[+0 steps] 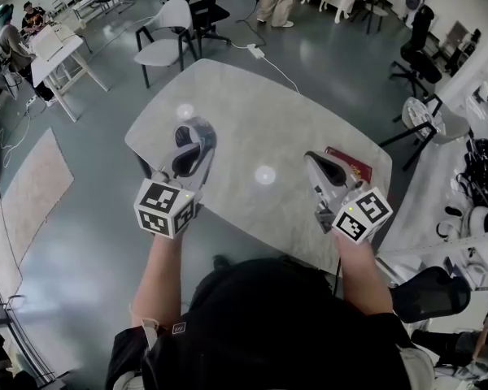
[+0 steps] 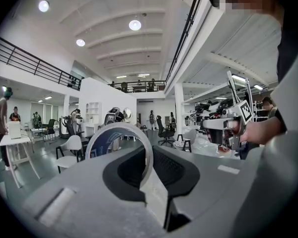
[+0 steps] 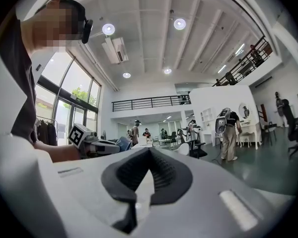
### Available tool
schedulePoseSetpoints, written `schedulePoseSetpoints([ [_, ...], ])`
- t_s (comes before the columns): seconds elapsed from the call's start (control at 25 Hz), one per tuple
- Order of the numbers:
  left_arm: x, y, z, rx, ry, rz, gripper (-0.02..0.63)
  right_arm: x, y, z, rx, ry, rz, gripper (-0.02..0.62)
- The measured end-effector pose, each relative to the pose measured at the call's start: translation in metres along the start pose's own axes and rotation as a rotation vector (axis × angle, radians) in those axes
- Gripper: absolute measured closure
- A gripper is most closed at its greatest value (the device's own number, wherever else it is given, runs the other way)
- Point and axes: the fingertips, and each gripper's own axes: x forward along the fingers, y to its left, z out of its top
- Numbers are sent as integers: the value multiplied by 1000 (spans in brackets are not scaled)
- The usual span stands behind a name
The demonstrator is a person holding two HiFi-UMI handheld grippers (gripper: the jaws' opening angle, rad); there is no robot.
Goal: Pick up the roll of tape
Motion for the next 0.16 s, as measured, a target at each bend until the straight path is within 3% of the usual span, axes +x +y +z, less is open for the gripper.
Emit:
schedulePoseSetpoints([
  [0.16, 1, -1, 3, -12, -11, 16, 552, -1, 0, 0, -12, 3, 24, 594],
])
